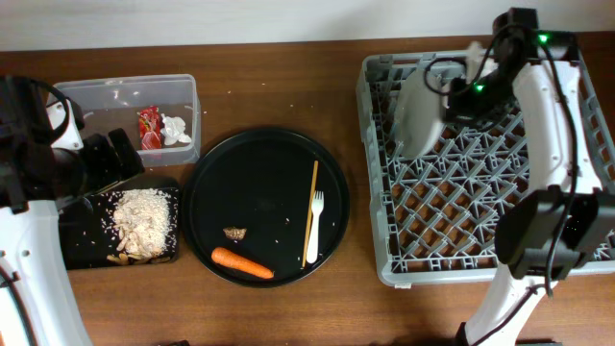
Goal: Sort waste into correct bins and load items into the dishwasher rack
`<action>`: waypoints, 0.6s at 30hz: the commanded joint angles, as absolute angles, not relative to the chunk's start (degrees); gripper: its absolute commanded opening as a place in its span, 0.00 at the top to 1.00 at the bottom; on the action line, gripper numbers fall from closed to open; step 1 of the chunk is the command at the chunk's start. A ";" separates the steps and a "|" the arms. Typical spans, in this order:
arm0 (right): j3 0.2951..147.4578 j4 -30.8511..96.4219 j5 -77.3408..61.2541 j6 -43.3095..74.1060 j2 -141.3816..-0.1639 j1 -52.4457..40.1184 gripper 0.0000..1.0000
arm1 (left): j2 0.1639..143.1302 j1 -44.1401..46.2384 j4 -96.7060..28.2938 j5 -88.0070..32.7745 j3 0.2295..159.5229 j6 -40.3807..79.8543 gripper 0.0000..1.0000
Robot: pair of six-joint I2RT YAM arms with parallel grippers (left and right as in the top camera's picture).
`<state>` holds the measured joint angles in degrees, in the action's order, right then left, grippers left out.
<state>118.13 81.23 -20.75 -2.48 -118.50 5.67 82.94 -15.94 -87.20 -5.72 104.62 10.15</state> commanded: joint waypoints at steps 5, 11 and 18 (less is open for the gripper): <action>118.30 83.83 -31.73 -16.38 -118.76 0.95 0.95 | 82.91 -16.29 -87.11 -5.52 104.66 10.04 0.01; 118.43 85.71 -14.83 -6.26 -106.21 -0.71 0.58 | 82.91 -16.29 -87.09 -5.52 104.66 10.02 0.01; 114.54 83.42 -13.61 15.18 -114.69 -26.83 0.45 | 82.91 -16.29 -87.11 -5.52 104.66 10.02 0.01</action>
<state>117.51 84.58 -14.68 7.84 -110.28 -23.22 82.94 -15.94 -87.20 -5.72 104.62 10.15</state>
